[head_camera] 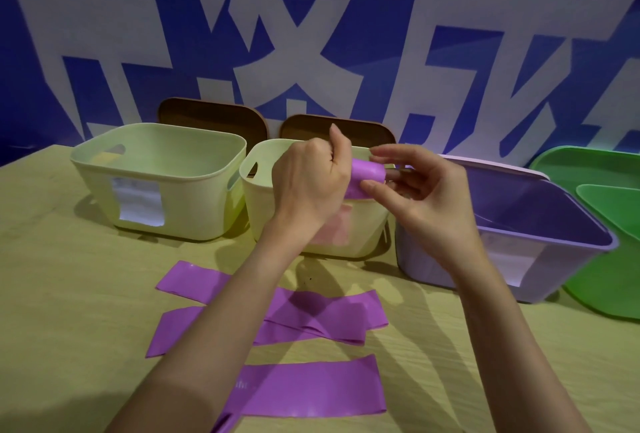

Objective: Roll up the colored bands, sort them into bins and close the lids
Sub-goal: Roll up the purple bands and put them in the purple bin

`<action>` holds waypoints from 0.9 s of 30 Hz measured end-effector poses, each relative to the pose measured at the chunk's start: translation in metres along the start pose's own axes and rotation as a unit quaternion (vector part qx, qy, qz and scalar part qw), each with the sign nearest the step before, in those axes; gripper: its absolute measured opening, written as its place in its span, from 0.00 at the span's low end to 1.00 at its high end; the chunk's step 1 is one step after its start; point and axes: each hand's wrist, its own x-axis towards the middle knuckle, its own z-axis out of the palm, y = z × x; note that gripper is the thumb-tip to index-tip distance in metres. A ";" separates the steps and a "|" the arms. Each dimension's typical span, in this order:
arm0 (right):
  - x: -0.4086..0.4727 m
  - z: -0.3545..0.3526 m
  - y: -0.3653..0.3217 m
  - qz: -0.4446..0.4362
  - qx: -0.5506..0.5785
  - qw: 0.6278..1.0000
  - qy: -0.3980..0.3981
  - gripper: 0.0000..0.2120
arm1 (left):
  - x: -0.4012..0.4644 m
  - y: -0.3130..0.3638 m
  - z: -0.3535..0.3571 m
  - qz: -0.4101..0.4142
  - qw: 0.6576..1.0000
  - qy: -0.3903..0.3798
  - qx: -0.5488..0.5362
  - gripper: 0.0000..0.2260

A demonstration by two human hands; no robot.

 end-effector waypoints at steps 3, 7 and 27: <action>-0.001 -0.001 0.001 -0.018 -0.027 0.999 -0.001 0.13 | 0.000 0.001 -0.001 -0.025 0.999 -0.024 -0.004 0.24; 0.002 -0.009 0.001 -0.010 -0.069 0.998 -0.006 0.13 | 0.001 0.007 -0.005 -0.023 0.996 -0.085 0.000 0.24; -0.022 -0.067 -0.045 0.006 -0.128 0.991 -0.036 0.16 | -0.010 0.063 -0.059 0.153 0.953 -0.257 -0.057 0.18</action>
